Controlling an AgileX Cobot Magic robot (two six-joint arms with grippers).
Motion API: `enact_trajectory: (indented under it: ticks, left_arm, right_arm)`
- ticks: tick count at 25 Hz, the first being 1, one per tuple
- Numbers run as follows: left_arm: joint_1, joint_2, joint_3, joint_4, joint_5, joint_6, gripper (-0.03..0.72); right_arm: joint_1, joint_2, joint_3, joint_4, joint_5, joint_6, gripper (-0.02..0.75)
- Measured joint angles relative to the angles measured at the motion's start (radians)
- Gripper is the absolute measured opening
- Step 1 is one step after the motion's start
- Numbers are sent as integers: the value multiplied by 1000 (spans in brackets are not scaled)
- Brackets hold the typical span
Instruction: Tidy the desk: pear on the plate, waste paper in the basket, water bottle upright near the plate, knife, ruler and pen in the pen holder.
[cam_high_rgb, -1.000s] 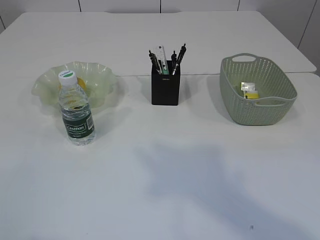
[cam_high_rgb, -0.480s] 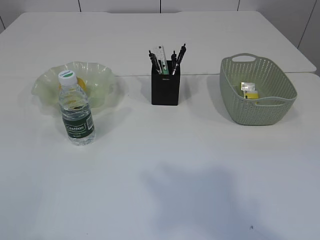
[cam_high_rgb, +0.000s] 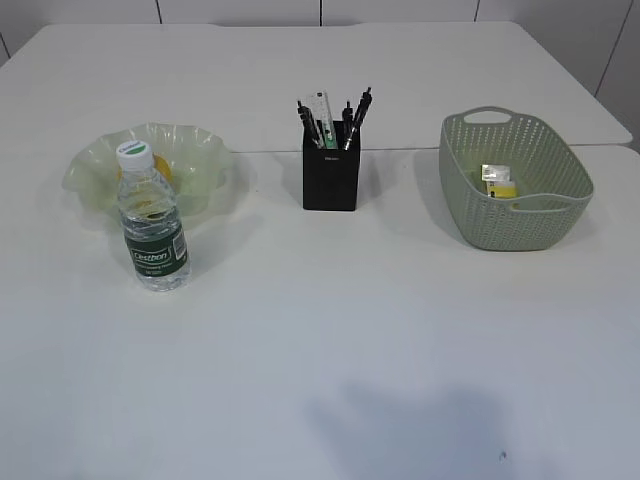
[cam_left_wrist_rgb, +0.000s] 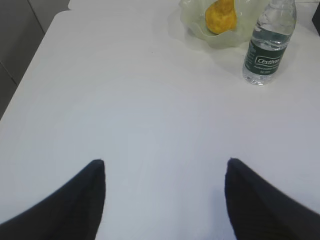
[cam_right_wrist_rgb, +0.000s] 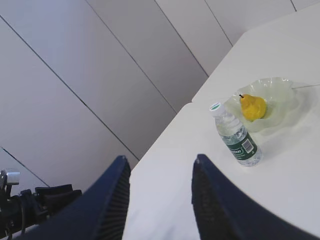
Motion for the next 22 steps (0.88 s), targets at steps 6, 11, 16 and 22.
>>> enact_trajectory:
  ticks: [6, 11, 16, 22]
  left_arm:
    - [0, 0, 0, 0, 0, 0, 528]
    - [0, 0, 0, 0, 0, 0, 528]
    - [0, 0, 0, -2, 0, 0, 528]
    - [0, 0, 0, -2, 0, 0, 528]
  right_arm:
    - [0, -21, 36, 0, 52, 0, 311]
    - [0, -22, 46, 0, 58, -74, 311]
    - [13, -23, 49, 131, 110, -366, 311]
    - [15, -23, 49, 315, 180, -564, 311]
